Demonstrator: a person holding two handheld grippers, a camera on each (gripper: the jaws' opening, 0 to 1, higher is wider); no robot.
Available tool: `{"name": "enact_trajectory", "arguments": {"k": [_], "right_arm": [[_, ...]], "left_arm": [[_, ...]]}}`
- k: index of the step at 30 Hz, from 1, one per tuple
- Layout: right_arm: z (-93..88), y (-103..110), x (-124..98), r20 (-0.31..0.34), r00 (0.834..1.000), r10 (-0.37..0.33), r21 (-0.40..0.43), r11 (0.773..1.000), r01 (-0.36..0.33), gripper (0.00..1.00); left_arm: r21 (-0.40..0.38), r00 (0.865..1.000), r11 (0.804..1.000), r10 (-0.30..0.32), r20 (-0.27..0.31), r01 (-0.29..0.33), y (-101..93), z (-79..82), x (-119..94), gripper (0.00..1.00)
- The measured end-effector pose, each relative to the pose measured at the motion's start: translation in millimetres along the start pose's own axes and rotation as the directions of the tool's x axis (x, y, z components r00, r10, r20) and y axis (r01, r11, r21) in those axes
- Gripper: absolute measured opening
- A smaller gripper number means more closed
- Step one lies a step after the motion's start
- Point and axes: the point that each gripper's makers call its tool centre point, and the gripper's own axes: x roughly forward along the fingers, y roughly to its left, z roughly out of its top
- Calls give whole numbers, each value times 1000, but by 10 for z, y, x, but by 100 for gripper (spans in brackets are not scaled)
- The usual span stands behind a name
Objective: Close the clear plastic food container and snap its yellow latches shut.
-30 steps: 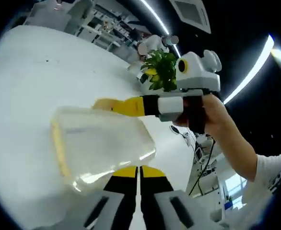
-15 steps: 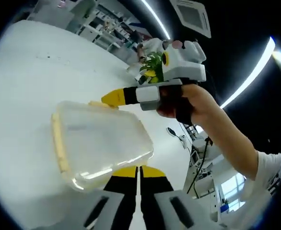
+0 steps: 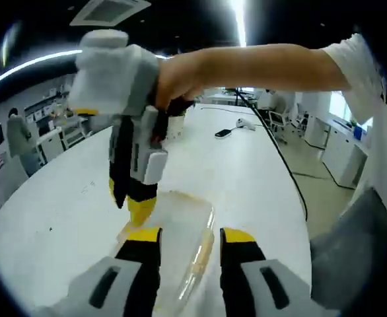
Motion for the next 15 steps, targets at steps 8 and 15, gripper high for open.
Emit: {"name": "enact_trajectory", "arguments": {"k": [8, 15], "right_arm": [[-52, 139, 146, -178, 983, 46, -144, 987, -72, 31], [-86, 214, 185, -250, 966, 70, -160, 981, -113, 31]], "left_arm": [[244, 963, 964, -34, -269, 102, 71, -426, 125, 27], [212, 964, 975, -3, -265, 61, 138, -445, 225, 29]]}}
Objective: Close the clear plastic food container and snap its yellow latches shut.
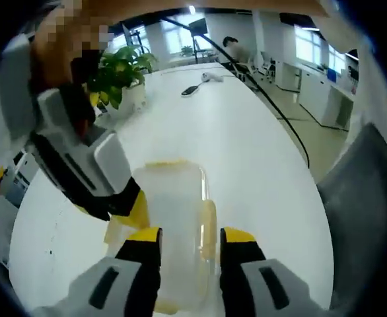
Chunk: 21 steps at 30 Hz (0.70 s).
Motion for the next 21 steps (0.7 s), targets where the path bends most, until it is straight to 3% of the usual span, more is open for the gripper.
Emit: {"name": "enact_trajectory", "arguments": {"k": [2, 9, 11, 14, 20, 21], "right_arm": [[-14, 8, 19, -19, 1000, 13, 0, 1000, -13, 31], [-6, -66, 64, -57, 996, 75, 44, 996, -72, 33], [-66, -4, 47, -69, 995, 78, 57, 996, -74, 33], [-42, -81, 55, -91, 992, 85, 76, 994, -78, 34], [-30, -72, 54, -119, 991, 67, 79, 995, -58, 33], [-30, -70, 56, -117, 991, 66, 80, 995, -56, 33]], "left_arm": [[45, 1000, 999, 7, -8, -6, 5, -9, 4, 27], [86, 999, 996, 18, -38, -15, -14, -19, 18, 28], [131, 997, 991, 35, -75, -25, -21, -29, 30, 29], [163, 992, 985, 73, -101, -55, -25, -29, 62, 31], [162, 990, 984, 90, -106, -72, -4, -46, 70, 31], [120, 989, 989, 100, -105, -87, 3, -52, 70, 30]]}}
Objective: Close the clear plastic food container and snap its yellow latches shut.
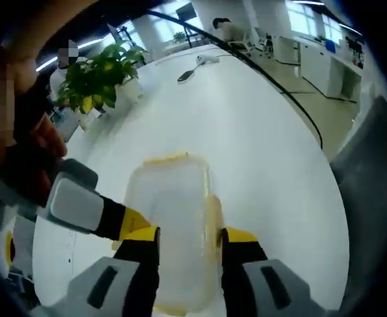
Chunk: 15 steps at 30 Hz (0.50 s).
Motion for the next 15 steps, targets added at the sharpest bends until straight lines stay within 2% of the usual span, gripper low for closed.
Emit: {"name": "enact_trajectory", "arguments": {"k": [12, 13, 14, 15], "right_arm": [[13, 26, 18, -56, 998, 11, -12, 1000, -12, 32], [18, 14, 22, -58, 998, 18, -14, 1000, -19, 32], [22, 11, 19, -57, 998, 22, -15, 1000, -23, 32], [24, 13, 20, -56, 998, 24, -15, 1000, -25, 32]], "left_arm": [[61, 996, 996, 76, -57, -72, -21, 2, 46, 29], [141, 989, 983, 131, -73, -120, 61, -50, 44, 28], [108, 991, 988, 119, -61, -112, -13, -73, 13, 28], [121, 991, 986, 123, -60, -115, -16, -76, 19, 28]]}}
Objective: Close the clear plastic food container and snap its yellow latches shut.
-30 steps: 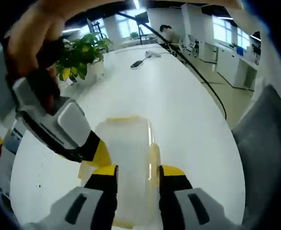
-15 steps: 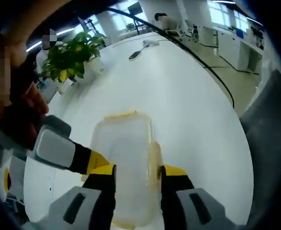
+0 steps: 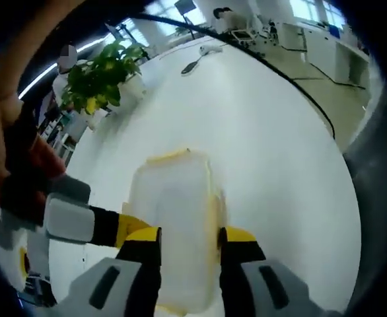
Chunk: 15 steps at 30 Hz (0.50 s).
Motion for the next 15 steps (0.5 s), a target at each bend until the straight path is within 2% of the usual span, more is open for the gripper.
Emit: {"name": "enact_trajectory", "arguments": {"k": [6, 10, 15], "right_arm": [[1, -12, -6, 31, 999, 29, -18, 999, -29, 31], [14, -35, 26, 52, 992, 115, 17, 993, -116, 31], [20, -60, 45, 49, 986, 161, -11, 987, -160, 29]], "left_arm": [[-3, 1000, 1000, -7, 11, 7, 14, 48, 22, 28], [-1, 999, 1000, -9, 31, 9, 15, 56, 24, 28], [0, 999, 1000, -22, 28, 22, 17, 57, 29, 28]]}}
